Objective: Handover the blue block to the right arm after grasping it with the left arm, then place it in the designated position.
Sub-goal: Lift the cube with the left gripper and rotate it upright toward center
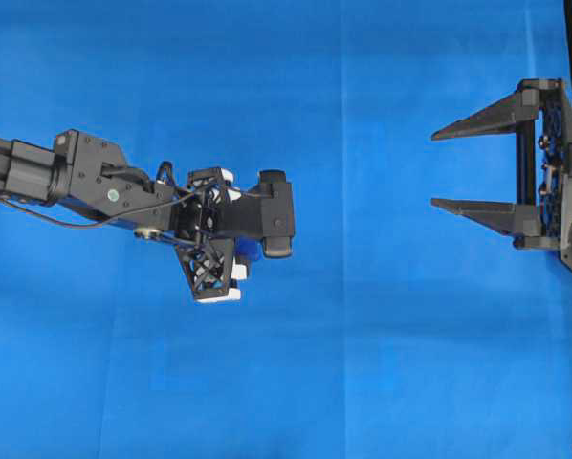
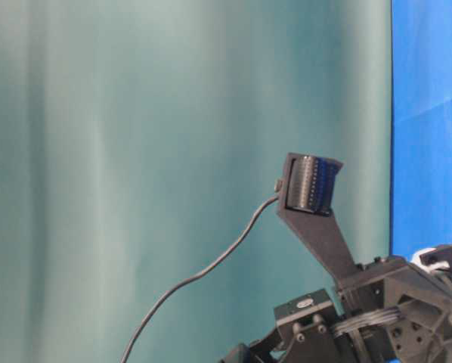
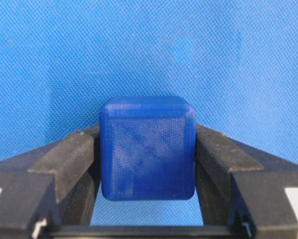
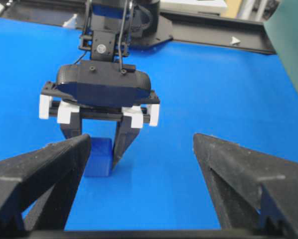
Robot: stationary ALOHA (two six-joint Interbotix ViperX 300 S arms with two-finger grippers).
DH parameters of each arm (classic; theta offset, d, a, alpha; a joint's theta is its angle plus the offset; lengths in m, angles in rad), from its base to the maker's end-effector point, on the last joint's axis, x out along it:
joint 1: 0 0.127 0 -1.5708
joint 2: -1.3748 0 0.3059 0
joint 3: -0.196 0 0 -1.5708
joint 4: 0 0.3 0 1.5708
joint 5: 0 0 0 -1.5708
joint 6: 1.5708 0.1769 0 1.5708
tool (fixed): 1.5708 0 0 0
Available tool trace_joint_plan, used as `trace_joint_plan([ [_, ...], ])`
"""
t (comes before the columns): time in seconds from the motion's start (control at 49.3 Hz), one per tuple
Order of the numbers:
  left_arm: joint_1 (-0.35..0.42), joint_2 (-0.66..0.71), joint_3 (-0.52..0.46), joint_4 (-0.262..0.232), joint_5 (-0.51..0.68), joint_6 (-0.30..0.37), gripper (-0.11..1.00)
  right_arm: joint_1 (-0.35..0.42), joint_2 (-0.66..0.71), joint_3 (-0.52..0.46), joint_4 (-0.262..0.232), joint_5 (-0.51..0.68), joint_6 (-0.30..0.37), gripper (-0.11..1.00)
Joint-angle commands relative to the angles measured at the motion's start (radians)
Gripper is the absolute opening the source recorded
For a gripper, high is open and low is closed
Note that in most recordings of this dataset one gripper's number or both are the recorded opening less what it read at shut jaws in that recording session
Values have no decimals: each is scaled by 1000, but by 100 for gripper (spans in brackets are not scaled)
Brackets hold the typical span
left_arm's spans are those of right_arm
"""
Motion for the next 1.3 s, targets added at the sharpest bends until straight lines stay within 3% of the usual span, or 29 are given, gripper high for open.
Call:
trace_joint_plan([
  [0.0,-20,-21,-15,-3,8,-2,46,-2,2,-14,3,-12,0,97],
  [0.243,-29,-51,-29,-3,57,-3,46,-2,3,-15,3,-12,0,97],
  [0.507,-31,-160,-64,-3,181,-5,46,-2,3,-14,6,-12,0,97],
  [0.811,-31,-287,-104,-3,245,-5,46,-2,2,-14,8,-9,0,97],
  [1.277,-34,-425,-218,-2,408,0,46,-2,3,-14,8,-9,0,97],
])
